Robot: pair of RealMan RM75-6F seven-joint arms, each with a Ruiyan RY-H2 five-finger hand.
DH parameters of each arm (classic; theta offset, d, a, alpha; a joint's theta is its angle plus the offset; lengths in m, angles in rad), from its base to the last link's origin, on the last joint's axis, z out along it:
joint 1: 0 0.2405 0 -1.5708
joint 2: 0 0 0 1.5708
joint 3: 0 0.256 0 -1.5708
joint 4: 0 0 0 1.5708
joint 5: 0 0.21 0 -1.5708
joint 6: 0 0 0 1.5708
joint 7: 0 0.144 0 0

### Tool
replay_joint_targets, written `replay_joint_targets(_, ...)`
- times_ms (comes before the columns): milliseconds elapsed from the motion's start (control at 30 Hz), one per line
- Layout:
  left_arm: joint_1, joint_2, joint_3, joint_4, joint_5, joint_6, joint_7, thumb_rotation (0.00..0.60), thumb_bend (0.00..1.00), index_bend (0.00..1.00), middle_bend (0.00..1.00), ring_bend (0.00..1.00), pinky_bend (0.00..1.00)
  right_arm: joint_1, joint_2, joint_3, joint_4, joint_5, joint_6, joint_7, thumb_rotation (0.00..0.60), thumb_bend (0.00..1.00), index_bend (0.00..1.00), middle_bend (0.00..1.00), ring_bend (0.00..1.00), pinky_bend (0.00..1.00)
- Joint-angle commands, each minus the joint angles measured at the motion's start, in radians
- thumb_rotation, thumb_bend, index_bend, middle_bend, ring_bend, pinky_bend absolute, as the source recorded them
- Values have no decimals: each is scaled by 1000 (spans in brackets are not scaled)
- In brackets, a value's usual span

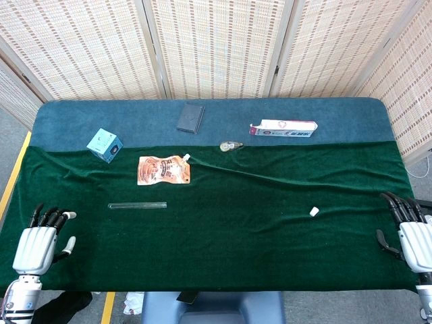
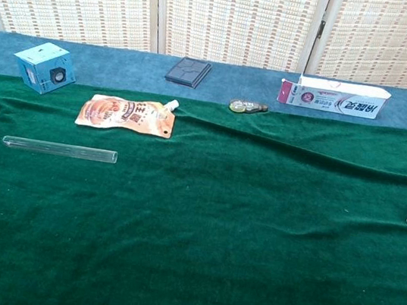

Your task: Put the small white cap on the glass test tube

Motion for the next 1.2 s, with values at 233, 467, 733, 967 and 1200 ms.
replay_joint_targets(233,-3,-23,-3,24,11,15,-9,600,411,313,281,185,0,5,-14,11,6,-8,12,-13,600,517,0,123,114,0)
replay_joint_targets(467,2,-24,-2,31,15,27,-18,600,412,313,281,185,0,23,-9,19,-5,-15,0,-37,600,517,0,139,144,0)
replay_joint_targets(733,6,-29,1,35,16,33,-19,600,412,313,281,185,0,104,-7,41,-37,-17,-95,-119,600,517,0,434,627,563)
replay_joint_targets(967,7,-30,2,36,10,30,-19,600,411,313,281,185,0,167,-13,39,-50,19,-225,-134,600,573,58,788,992,913)
replay_joint_targets(1200,12,-26,7,38,-1,27,-24,600,411,313,281,184,0,266,-81,22,24,172,-497,-138,600,729,122,902,1000,999)
